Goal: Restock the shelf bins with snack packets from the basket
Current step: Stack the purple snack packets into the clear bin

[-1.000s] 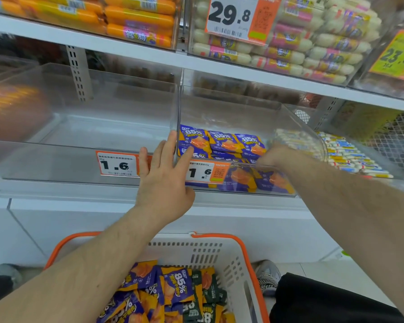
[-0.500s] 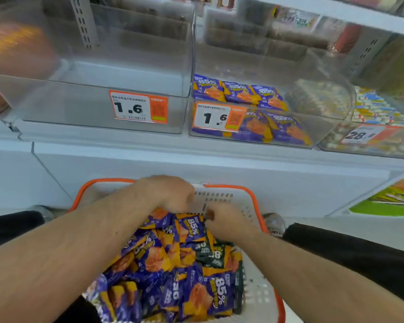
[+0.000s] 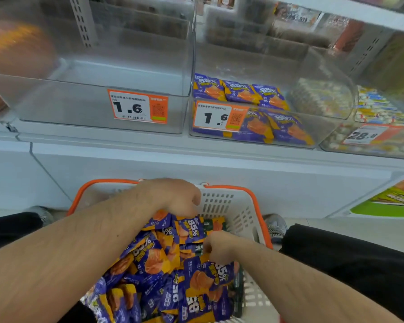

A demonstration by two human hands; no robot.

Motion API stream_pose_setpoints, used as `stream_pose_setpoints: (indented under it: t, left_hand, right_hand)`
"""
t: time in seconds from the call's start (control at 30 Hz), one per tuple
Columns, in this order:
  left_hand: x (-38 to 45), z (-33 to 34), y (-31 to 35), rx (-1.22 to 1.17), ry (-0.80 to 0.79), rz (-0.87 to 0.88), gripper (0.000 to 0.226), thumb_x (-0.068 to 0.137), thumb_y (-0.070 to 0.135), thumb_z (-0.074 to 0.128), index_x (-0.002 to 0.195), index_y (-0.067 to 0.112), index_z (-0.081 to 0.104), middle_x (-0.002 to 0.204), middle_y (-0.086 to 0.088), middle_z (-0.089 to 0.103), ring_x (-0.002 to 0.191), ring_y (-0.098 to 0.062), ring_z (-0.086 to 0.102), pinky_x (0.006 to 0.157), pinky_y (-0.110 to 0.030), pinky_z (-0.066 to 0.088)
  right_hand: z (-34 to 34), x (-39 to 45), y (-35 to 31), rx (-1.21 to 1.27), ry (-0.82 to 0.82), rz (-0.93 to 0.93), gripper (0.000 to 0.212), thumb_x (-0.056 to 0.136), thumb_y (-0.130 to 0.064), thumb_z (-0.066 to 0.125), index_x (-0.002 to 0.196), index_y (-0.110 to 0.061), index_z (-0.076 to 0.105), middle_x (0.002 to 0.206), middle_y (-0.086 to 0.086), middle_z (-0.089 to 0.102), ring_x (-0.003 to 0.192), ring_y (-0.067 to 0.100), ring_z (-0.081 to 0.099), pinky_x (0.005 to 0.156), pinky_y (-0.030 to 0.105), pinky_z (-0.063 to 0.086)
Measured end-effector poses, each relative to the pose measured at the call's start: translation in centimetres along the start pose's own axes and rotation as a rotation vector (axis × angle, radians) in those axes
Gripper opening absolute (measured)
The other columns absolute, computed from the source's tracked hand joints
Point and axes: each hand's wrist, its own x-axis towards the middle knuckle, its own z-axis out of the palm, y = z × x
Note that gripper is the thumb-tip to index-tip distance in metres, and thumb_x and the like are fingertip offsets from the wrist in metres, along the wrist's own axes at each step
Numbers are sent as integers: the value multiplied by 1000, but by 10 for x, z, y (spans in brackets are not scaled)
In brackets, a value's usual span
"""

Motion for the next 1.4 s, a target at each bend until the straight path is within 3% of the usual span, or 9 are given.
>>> stream_pose_setpoints:
  t: [0.17, 0.37, 0.6, 0.7, 0.8, 0.97, 1.1, 1.2, 1.4]
  left_hand:
    - [0, -4, -4, -79, -11, 56, 36, 90, 45, 57, 80, 11, 53, 63, 1, 40, 56, -18, 37, 58, -33, 30]
    - [-16, -29, -5, -296, 119, 139, 18, 84, 21, 68, 76, 7, 59, 68, -4, 58, 62, -16, 52, 59, -27, 38]
    - [-48, -67, -15, -779, 542, 214, 22, 87, 4, 69, 73, 19, 63, 58, 7, 67, 54, -3, 60, 51, -16, 47]
    - [-53, -75, -9, -1118, 770, 318, 8, 88, 0, 66, 91, 8, 69, 77, -5, 72, 65, -14, 64, 54, -20, 51]
    - [-54, -81, -1, -1333, 865, 347, 10, 90, 4, 64, 99, 7, 68, 90, -10, 74, 72, -18, 66, 55, -22, 52]
    - [-56, -86, 11, -1256, 903, 397, 11, 93, 12, 62, 94, 21, 68, 83, 9, 75, 72, -7, 64, 58, -17, 49]
    - [-48, -86, -13, -325, 1226, 288, 48, 83, 55, 53, 121, 28, 62, 121, 12, 60, 110, -7, 53, 94, -26, 42]
    - [-37, -85, -34, -76, 1206, 69, 75, 75, 61, 40, 140, 25, 49, 142, 0, 47, 125, -20, 43, 100, -44, 32]
    - [-16, -85, -41, -101, 1412, 47, 44, 83, 36, 45, 118, 22, 68, 87, 3, 73, 77, -20, 69, 76, -32, 36]
  right_hand:
    - [-91, -36, -14, -97, 72, -109, 13, 90, -13, 55, 83, -22, 60, 85, -1, 60, 83, 23, 56, 71, 35, 50]
    - [-169, -92, -29, -15, 385, -185, 8, 90, -16, 61, 92, -24, 61, 74, -13, 49, 74, 14, 49, 62, 25, 37]
    - [-177, -108, -27, 68, 1682, -213, 32, 67, -27, 78, 89, -12, 60, 99, 7, 51, 94, 27, 52, 77, 44, 48]
    - [-176, -118, -31, 394, 1916, -267, 33, 73, -32, 68, 101, -18, 58, 111, -10, 47, 107, 20, 47, 84, 46, 49]
    - [-173, -124, -45, 837, 1670, -353, 35, 76, -31, 69, 107, -35, 52, 111, -22, 51, 101, 19, 59, 81, 37, 53]
    - [-192, -121, -60, 1228, 1287, -343, 42, 89, 2, 58, 105, -36, 56, 87, 19, 69, 76, 24, 62, 71, 39, 51]
    - [-232, -120, -47, 1441, 1299, -254, 37, 92, -1, 56, 119, -25, 56, 99, 9, 71, 78, 22, 69, 52, 30, 55]
    - [-271, -107, -27, 1400, 1253, -106, 43, 92, -9, 64, 132, -20, 52, 83, -6, 69, 63, 9, 62, 48, 22, 45]
    - [-331, -52, -2, 1062, 1095, 98, 22, 86, 0, 64, 79, -15, 49, 67, 6, 46, 54, 17, 36, 40, 19, 27]
